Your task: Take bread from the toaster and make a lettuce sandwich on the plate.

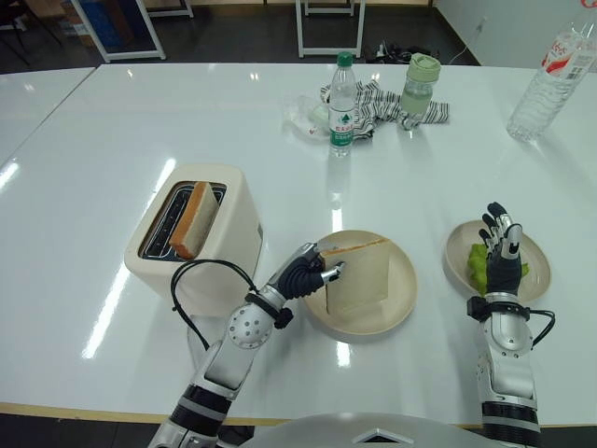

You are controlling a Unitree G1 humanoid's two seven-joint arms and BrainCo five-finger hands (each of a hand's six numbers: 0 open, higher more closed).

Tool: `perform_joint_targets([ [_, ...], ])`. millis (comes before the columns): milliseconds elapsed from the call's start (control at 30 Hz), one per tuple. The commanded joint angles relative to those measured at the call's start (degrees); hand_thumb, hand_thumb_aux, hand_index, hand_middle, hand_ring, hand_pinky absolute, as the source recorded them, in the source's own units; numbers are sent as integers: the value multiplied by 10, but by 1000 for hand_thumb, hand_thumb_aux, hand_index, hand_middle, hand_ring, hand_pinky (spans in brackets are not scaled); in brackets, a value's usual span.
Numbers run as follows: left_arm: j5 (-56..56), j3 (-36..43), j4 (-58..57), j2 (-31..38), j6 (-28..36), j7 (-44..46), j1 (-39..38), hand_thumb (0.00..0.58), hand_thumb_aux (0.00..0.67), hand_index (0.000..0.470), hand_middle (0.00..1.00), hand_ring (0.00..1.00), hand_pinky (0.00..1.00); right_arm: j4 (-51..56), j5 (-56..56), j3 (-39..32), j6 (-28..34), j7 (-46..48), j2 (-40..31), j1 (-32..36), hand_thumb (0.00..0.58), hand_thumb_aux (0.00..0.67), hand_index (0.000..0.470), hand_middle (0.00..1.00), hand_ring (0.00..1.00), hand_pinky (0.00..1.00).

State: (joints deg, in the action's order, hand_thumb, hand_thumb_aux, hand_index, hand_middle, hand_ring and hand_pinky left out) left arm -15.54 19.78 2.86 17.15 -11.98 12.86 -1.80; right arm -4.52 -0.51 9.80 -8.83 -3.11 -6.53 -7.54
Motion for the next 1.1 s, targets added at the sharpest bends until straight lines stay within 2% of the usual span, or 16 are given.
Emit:
perform_joint_targets([
  [33, -14, 19, -27, 0, -7, 19, 11, 580, 670, 470, 1000, 1000, 1000, -1, 1, -2, 7, 3, 1, 5, 0, 0, 0, 0, 0, 0],
  [333, -39, 34, -60, -6, -32, 21, 20, 580, 670, 470, 1000, 1000, 1000, -3, -1, -6, 11, 5, 1, 4, 0, 0, 0, 0, 0, 0],
  [367, -52, 36, -62, -4, -37, 14, 22, 580, 670, 470, 957, 957, 957, -2, -2, -7, 11, 5, 2, 4, 0, 0, 0, 0, 0, 0],
  [400, -71, 37, -65, -2, -43, 0, 24, 566, 565, 396, 620, 620, 620, -2, -2, -7, 11, 5, 2, 4, 0, 0, 0, 0, 0, 0],
  [433, -93, 35, -68, -1, -53, -24, 27, 385, 281, 197, 0, 0, 0, -1, -2, -8, 11, 5, 2, 5, 0, 0, 0, 0, 0, 0],
  [467, -112, 31, -65, -1, -59, -46, 29, 0, 0, 0, 0, 0, 0, 0, -2, -9, 11, 5, 2, 5, 0, 0, 0, 0, 0, 0],
  [667, -263, 8, 0, 6, -46, -172, 43, 0, 0, 0, 0, 0, 0, 3, -4, -14, 9, 3, 5, 4, 0, 0, 0, 0, 0, 0],
  [833, -347, -16, 44, 3, -21, -258, 41, 0, 0, 0, 0, 0, 0, 0, -6, -17, 9, 3, 5, 3, 0, 0, 0, 0, 0, 0],
  [967, -342, -35, 73, -4, -33, -304, 28, 0, 0, 0, 0, 0, 0, -6, -34, -22, -3, -2, -7, -2, 0, 0, 0, 0, 0, 0],
  [1033, -320, -39, 77, -10, -44, -313, 21, 0, 0, 0, 0, 0, 0, -14, -69, -30, -31, 2, -29, -14, 0, 0, 0, 0, 0, 0],
  [1100, -270, -41, 71, -25, -54, -302, 12, 0, 0, 0, 0, 0, 0, -23, -155, -33, -71, -23, -68, -29, 0, 0, 0, 0, 0, 0],
])
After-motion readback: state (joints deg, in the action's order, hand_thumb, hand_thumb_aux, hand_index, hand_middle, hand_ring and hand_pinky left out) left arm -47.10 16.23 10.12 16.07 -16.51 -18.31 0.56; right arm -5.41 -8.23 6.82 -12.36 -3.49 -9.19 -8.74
